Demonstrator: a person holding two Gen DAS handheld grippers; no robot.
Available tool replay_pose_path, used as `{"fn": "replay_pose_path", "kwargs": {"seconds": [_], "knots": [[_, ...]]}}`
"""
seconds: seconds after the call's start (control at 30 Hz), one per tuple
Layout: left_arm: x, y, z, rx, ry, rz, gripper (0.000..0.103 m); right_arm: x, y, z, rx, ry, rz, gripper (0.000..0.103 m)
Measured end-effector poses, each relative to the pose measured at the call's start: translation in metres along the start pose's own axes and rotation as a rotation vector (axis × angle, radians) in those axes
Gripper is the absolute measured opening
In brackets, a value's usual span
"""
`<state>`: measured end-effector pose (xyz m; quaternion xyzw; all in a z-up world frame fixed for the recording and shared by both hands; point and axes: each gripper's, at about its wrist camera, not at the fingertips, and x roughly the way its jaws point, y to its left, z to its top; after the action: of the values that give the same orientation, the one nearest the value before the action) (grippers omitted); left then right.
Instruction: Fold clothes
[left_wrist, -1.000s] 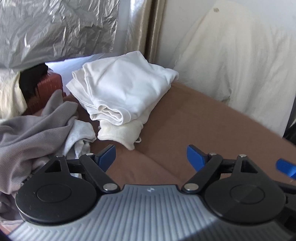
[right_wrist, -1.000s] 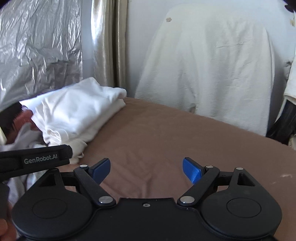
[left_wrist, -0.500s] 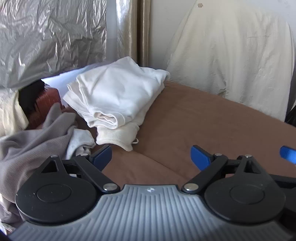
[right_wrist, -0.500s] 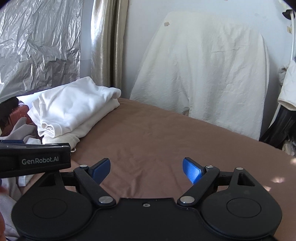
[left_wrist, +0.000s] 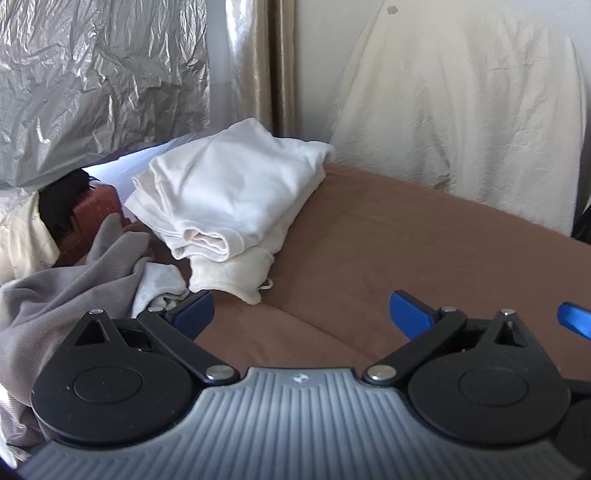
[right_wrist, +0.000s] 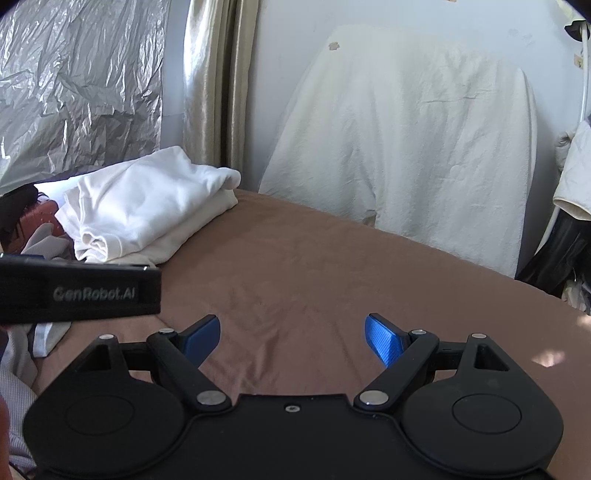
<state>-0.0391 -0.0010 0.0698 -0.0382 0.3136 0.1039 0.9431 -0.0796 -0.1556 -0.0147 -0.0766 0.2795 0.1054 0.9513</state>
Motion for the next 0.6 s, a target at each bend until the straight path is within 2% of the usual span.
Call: {"fn": "replay_pose_path", "kwargs": {"seconds": [0.13, 0.33, 0.4, 0.6], "knots": [[0.000, 0.000, -0.002, -0.015, 0.003, -0.011, 0.103, 0.000, 0.001, -0.002, -0.007, 0.003, 0.007, 0.089], [0.002, -0.003, -0.002, 0.010, -0.004, 0.026, 0.103, 0.001, 0.000, -0.005, -0.017, 0.003, 0.007, 0.089], [0.005, -0.002, -0.003, -0.006, 0.010, 0.007, 0.103, 0.001, 0.000, -0.006, -0.023, 0.003, 0.006, 0.089], [0.010, -0.005, -0.005, 0.003, 0.023, 0.026, 0.103, 0.003, -0.002, -0.006, -0.021, 0.007, 0.010, 0.089]]}}
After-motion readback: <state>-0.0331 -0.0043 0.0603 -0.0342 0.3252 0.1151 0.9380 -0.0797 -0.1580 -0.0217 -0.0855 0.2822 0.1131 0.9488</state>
